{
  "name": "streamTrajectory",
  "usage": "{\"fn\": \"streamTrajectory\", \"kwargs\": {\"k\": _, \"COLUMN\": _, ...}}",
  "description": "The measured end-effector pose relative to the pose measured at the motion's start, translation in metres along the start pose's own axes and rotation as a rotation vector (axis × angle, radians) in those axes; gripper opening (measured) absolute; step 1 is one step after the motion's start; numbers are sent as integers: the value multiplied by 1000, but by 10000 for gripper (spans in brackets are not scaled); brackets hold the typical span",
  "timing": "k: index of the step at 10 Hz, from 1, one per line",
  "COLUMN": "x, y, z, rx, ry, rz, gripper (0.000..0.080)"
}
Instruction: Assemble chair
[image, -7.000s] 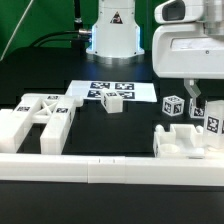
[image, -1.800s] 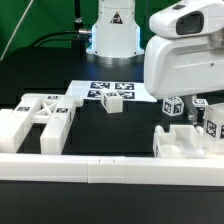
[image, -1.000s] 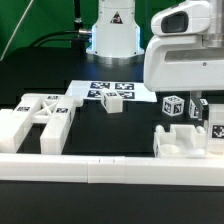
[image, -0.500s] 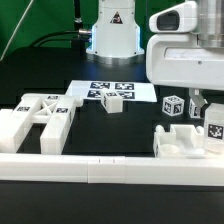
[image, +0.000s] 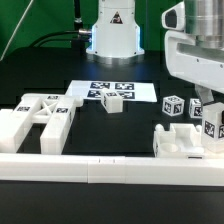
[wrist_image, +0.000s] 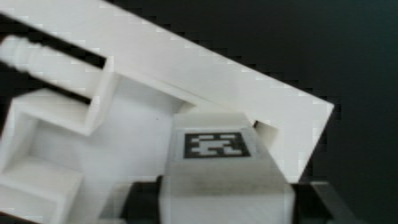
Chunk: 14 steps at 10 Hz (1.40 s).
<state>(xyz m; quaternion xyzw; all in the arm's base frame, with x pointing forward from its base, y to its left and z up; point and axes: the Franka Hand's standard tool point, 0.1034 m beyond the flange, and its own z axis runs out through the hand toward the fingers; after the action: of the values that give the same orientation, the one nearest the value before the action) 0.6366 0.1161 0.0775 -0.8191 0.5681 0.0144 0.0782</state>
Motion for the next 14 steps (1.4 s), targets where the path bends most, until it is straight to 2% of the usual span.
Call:
{"fn": "streamTrajectory", "kwargs": {"k": 1, "x": 0, "y": 0, "z": 0, "rx": 0, "ry": -1, "rz": 20, "gripper": 285}}
{"fn": "streamTrajectory", "kwargs": {"k": 2, "x": -1, "y": 0, "z": 1, "rx": -1, "ry": -1, "rz": 0, "gripper": 386}}
{"fn": "streamTrajectory", "kwargs": {"k": 3, "x": -2, "y": 1, "z": 1, "rx": -4, "ry": -1, "rz": -33, "gripper": 535}}
{"fn": "streamTrajectory", "kwargs": {"k": 4, "x": -10, "y": 2, "z": 3, "rx": -18, "ry": -7, "rz": -48, "gripper": 615}}
{"fn": "streamTrajectory", "kwargs": {"k": 6, "x": -12, "y": 1, "z": 4, "rx": -10, "ry": -4, "rz": -186, "gripper": 639}}
{"fn": "streamTrajectory", "kwargs": {"k": 7, "x": -13, "y": 2, "z": 4, "rx": -19, "ry": -6, "rz": -296, "gripper": 648}}
{"fn": "streamTrajectory", "kwargs": {"k": 8, "x": -15, "y": 2, "z": 2, "rx": -47, "ry": -14, "rz": -438, "gripper": 648}}
{"fn": "streamTrajectory", "kwargs": {"k": 9, "x": -15, "y": -1, "z": 0, "rx": -54, "ry": -8, "rz": -532, "gripper": 649}}
{"fn": "streamTrajectory", "kwargs": {"k": 14, "x": -5, "y": -8, "z": -7, "rx": -53, "ry": -1, "rz": -983, "gripper": 649}}
